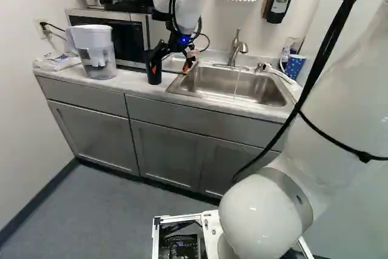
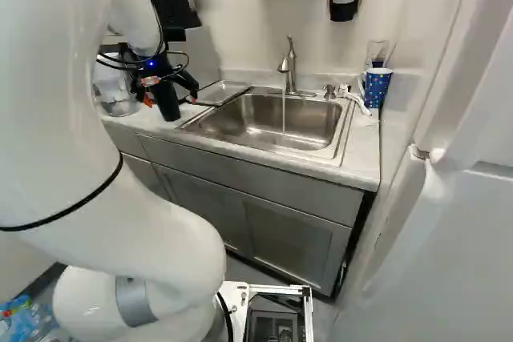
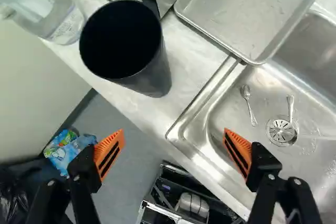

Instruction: Rinse the cup and place it in the tray

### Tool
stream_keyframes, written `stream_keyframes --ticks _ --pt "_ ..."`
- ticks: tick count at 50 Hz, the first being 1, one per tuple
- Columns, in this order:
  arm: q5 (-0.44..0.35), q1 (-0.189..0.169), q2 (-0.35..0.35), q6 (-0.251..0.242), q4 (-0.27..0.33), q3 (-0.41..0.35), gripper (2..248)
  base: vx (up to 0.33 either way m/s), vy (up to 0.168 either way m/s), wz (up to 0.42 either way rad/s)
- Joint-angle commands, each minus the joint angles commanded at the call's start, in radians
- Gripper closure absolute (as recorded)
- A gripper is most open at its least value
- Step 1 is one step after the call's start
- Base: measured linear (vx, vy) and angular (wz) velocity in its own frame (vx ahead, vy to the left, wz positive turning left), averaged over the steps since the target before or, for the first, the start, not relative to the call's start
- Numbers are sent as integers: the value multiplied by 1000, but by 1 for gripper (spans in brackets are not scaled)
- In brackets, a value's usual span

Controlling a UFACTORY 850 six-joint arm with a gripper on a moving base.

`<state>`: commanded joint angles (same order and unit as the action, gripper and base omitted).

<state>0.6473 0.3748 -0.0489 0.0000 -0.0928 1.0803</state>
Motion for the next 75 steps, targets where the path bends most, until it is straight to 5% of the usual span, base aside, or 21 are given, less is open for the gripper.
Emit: stream_keyframes --ticks 12,75 --pt "0 30 13 0 0 13 3 0 0 0" --pt "-3 30 13 0 0 13 3 0 0 0"
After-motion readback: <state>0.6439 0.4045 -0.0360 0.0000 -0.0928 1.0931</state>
